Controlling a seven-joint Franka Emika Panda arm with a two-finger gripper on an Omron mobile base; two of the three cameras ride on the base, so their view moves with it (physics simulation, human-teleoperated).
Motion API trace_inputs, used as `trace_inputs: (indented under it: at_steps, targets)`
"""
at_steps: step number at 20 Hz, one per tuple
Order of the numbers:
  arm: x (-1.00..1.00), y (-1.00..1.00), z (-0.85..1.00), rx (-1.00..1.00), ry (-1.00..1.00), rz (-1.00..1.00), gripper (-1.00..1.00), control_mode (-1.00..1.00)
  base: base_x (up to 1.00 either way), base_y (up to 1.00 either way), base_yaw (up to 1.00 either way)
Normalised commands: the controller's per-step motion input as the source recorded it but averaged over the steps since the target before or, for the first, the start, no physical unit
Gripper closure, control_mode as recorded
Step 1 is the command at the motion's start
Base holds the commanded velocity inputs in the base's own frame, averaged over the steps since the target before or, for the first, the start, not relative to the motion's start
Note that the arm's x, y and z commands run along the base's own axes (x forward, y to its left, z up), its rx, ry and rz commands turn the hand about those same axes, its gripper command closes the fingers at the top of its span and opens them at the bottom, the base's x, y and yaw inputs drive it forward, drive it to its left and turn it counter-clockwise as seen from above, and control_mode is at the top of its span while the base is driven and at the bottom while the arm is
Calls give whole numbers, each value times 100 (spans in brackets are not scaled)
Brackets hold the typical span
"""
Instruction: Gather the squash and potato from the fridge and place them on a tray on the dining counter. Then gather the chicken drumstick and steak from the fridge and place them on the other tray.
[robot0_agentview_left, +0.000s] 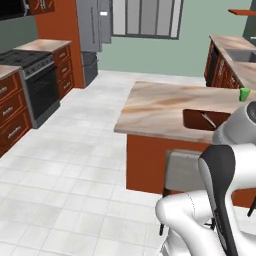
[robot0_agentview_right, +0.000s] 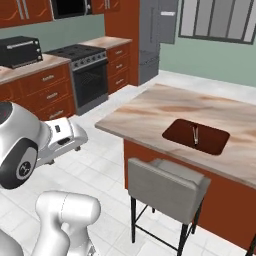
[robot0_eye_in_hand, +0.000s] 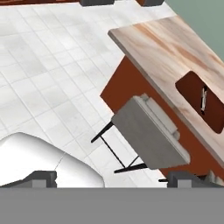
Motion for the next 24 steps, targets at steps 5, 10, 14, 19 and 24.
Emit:
trace_inputs:
  at_steps: [5, 10, 14, 19, 24]
  targets:
    - [0, 0, 0, 0, 0, 0, -100, 100, 40, 74, -14]
    - [0, 0, 0, 0, 0, 0, -100, 100, 51, 54, -12]
    - [0, 0, 0, 0, 0, 0, -100, 100, 60, 49, -14]
    - [0, 0, 0, 0, 0, 0, -100, 100, 68, 50, -15]
    - [0, 0, 0, 0, 0, 0, -100, 100, 62, 65, -19]
